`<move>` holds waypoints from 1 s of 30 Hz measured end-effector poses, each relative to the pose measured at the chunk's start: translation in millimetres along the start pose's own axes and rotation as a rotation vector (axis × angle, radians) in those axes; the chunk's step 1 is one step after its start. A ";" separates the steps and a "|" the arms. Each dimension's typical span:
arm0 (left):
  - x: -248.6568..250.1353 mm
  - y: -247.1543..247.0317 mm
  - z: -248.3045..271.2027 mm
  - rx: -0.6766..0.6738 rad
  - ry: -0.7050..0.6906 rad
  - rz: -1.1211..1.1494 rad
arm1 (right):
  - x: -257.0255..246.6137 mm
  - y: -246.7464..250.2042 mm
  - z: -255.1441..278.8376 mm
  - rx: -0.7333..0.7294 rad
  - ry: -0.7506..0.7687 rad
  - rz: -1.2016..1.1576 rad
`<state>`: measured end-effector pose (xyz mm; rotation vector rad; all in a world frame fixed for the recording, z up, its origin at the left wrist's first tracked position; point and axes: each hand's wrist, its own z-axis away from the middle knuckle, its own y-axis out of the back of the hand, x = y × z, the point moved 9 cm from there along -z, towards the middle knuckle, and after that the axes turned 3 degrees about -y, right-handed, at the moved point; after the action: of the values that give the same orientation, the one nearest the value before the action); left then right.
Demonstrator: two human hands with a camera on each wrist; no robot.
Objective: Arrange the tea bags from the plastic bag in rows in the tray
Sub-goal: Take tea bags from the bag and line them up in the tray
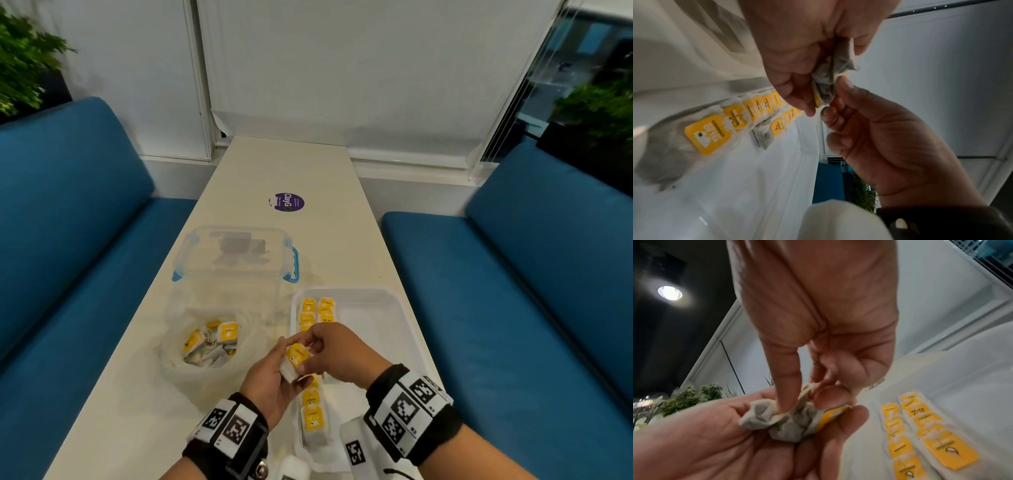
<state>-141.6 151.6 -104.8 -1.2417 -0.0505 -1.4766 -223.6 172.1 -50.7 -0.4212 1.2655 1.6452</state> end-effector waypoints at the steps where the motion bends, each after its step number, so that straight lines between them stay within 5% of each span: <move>1: -1.9 -0.5 0.9 -0.002 0.008 -0.003 | 0.6 -0.2 2.2 -0.003 0.003 -0.038; 12: -1.1 0.2 12.2 0.010 -0.048 -0.196 | 8.3 25.2 16.0 0.167 0.012 -0.230; 22: -1.1 10.6 7.5 0.067 -0.074 -0.224 | 2.7 48.1 28.5 0.145 0.116 -0.420; 30: -1.3 20.5 -5.6 0.091 -0.064 -0.243 | 25.9 64.2 20.9 0.231 0.017 -0.248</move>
<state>-130.2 141.8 -119.9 -1.2409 -0.3180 -1.6232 -284.0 204.3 -27.3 -0.4315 1.3410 1.2744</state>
